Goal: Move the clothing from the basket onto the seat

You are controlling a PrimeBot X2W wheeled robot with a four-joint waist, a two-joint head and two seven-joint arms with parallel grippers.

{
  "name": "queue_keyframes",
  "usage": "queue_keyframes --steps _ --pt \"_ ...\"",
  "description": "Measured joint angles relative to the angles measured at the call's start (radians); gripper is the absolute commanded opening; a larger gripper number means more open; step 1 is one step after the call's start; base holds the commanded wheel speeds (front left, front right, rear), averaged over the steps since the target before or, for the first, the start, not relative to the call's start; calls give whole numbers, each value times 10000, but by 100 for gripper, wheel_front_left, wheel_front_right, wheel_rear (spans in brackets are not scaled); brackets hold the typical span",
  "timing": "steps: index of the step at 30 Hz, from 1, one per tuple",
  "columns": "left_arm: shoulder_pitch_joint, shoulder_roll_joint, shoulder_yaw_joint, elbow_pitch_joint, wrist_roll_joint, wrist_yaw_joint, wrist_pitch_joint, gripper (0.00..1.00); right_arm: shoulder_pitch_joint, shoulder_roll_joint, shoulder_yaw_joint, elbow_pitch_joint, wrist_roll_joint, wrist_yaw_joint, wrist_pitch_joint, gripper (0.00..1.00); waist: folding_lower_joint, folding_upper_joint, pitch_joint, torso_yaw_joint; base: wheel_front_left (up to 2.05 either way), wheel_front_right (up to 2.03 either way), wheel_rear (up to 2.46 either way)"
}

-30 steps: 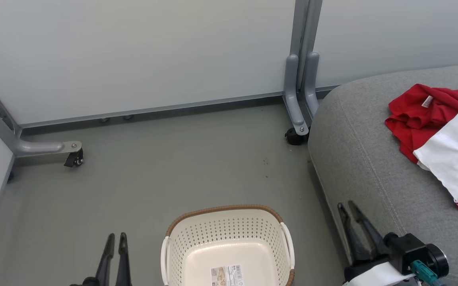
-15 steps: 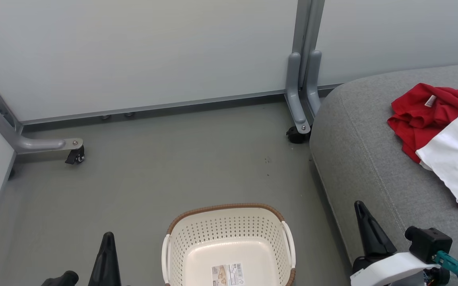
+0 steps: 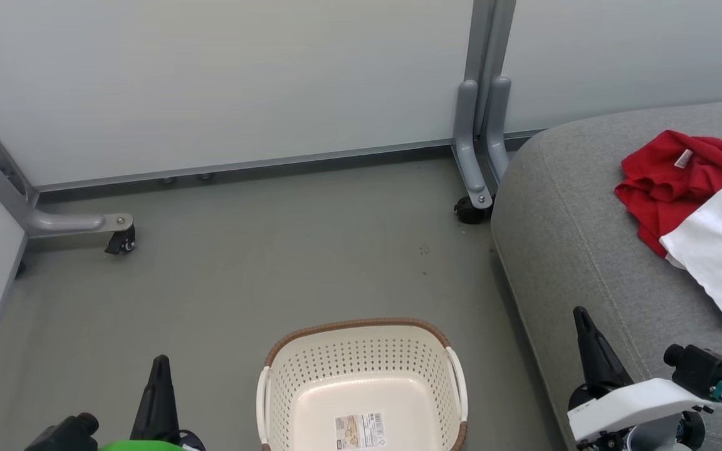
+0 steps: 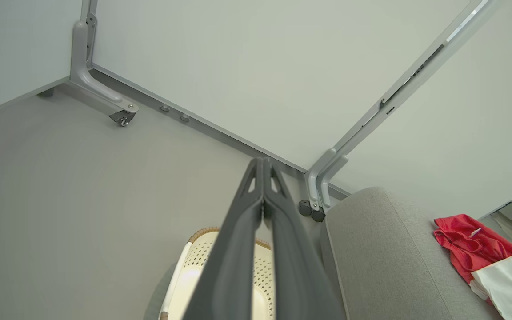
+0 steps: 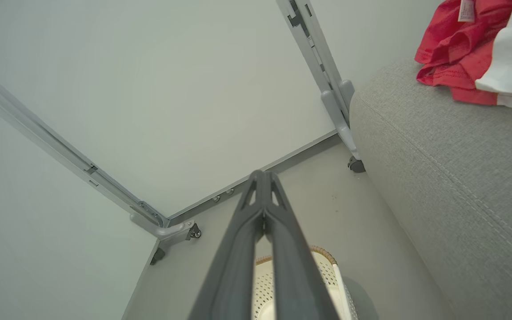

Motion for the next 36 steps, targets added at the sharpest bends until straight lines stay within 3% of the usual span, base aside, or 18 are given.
queue_keyframes --steps 36 --pt "-1139 79 589 702 -4602 -527 1053 0 -709 8 -723 468 4786 -8 1068 0 0 0 172 174 0 0 0"
